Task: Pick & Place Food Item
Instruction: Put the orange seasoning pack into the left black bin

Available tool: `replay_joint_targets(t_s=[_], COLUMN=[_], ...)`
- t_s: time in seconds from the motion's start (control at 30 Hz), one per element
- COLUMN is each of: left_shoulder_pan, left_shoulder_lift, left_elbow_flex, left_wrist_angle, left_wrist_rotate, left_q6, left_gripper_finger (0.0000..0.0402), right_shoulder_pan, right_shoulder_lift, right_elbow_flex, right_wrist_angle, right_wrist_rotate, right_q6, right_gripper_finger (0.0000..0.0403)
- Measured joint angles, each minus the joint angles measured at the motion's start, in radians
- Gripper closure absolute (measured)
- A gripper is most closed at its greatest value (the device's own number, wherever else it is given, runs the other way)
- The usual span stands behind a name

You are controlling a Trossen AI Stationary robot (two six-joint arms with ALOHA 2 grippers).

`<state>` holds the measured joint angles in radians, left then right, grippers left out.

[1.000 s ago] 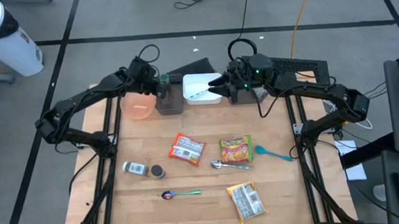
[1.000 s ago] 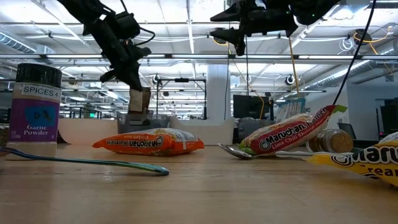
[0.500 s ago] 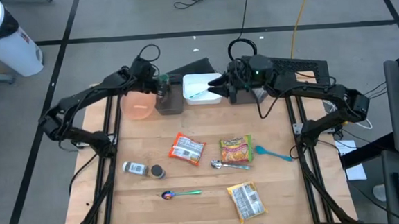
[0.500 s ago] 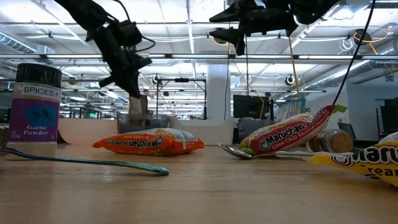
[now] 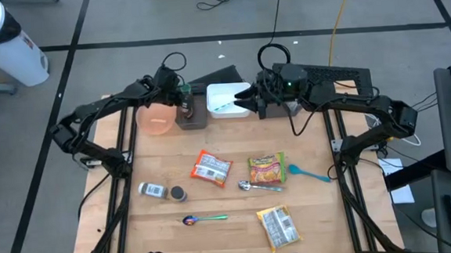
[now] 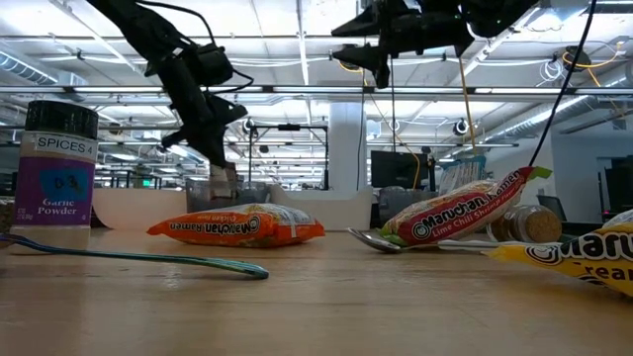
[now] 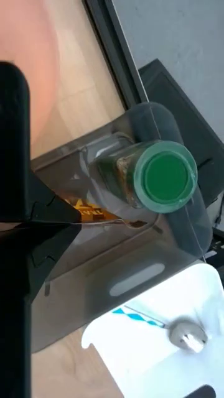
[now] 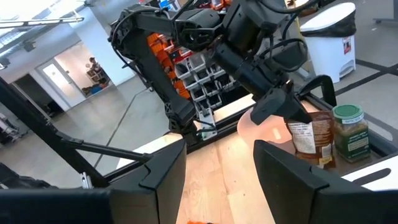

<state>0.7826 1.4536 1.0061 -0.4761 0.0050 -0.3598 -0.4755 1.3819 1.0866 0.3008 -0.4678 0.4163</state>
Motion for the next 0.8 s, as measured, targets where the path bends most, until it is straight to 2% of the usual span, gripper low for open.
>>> replay_joint_targets(t_s=[0.4, 0.8], left_shoulder_pan=[-0.029, -0.073], left_shoulder_lift=[0.000, -0.002], left_elbow_flex=[-0.001, -0.135], left_wrist_angle=[-0.003, 0.110], left_wrist_rotate=[-0.092, -0.106], left_q6=[0.040, -0.048], left_gripper_finger=[0.0400, 0.0400], right_shoulder_pan=[0.000, 0.000], right_shoulder_lift=[0.000, 0.000], right_elbow_flex=[0.000, 0.000], right_wrist_angle=[0.000, 0.000], right_wrist_rotate=[0.001, 0.001], right_q6=[-0.009, 0.009], right_gripper_finger=[0.0222, 0.0222])
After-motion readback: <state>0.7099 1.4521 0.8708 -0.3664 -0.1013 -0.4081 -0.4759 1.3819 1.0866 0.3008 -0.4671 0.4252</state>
